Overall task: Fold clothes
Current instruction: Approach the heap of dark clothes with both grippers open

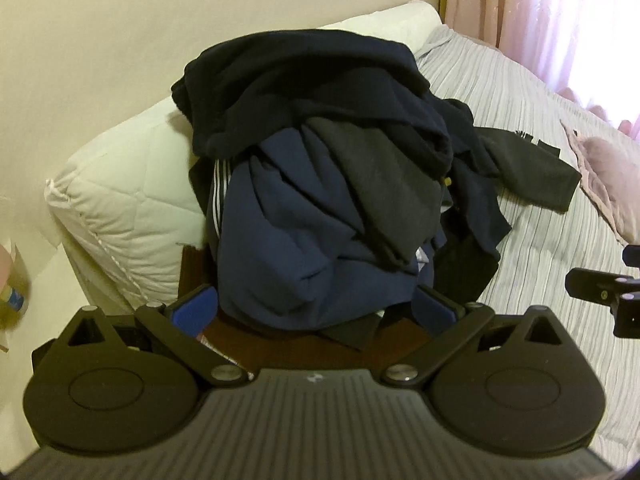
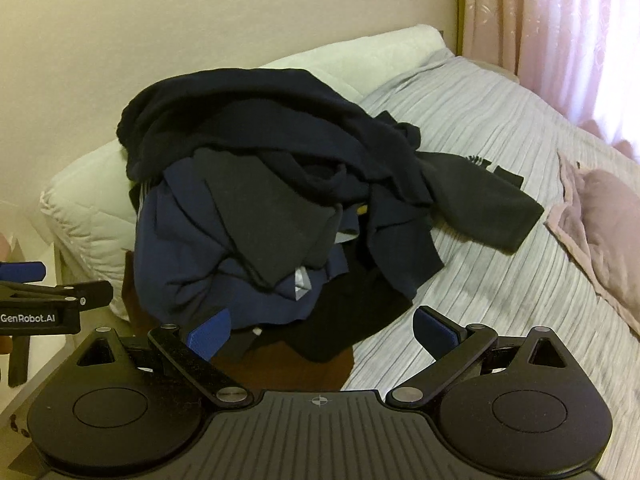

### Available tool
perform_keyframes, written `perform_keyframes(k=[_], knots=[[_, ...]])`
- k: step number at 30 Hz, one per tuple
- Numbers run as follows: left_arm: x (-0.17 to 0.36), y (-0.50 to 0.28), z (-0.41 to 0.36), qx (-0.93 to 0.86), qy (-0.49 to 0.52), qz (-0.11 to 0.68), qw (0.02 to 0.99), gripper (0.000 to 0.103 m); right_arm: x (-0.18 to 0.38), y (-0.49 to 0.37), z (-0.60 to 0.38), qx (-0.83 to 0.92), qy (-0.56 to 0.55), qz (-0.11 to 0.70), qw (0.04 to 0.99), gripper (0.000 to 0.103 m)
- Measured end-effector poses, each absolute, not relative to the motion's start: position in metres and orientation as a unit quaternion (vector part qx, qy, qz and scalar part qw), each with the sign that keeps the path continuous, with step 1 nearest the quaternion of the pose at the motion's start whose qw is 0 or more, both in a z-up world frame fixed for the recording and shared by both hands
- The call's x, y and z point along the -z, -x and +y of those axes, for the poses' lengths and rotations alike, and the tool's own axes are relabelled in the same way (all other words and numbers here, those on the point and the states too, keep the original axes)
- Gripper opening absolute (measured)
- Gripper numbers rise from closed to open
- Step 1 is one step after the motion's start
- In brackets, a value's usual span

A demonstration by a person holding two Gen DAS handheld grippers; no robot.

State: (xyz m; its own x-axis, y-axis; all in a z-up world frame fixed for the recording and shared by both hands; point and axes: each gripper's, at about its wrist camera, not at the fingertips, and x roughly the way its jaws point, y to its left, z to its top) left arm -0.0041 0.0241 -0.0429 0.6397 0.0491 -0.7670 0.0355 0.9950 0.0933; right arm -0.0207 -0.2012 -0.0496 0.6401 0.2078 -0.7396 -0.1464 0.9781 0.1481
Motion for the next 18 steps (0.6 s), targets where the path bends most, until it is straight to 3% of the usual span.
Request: perform_keyframes(k=[18], knots=[[0.038,0.016,0.032,0.019,-0.048,0.404,0.913,0.101,0.044,0.022,-0.194,-0.113,-0.027,0.405,0.907,0.1]])
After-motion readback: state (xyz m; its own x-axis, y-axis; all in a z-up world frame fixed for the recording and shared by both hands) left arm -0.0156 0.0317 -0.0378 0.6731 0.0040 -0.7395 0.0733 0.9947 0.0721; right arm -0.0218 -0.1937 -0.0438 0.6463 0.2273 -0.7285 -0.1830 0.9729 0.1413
